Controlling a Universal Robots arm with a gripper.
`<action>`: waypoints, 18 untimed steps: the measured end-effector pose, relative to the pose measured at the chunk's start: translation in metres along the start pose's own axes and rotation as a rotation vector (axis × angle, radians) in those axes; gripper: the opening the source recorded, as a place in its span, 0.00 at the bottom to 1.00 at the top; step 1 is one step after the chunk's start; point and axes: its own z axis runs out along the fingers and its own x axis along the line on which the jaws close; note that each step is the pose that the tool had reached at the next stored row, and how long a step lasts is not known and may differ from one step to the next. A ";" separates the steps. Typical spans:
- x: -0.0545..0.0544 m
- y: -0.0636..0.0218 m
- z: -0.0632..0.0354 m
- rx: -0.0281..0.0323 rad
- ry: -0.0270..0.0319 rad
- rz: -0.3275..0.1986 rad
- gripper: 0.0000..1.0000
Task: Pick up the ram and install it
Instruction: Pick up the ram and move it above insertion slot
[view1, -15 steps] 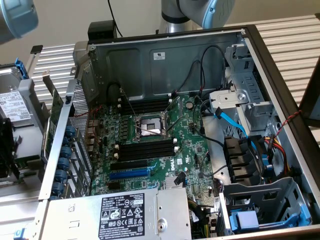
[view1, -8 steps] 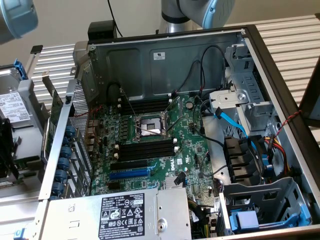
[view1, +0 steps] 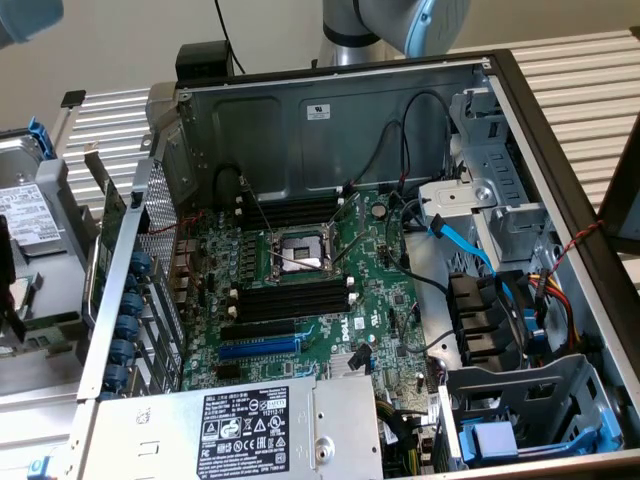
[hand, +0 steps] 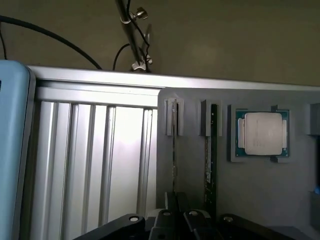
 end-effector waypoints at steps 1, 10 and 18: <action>0.000 0.0001 -0.0045 0.0000 0.0000 0.000 0.12; 0.004 -0.0030 -0.0455 -0.0001 0.0001 0.000 0.12; 0.007 -0.0260 -0.0831 -0.0001 -0.0005 0.000 0.12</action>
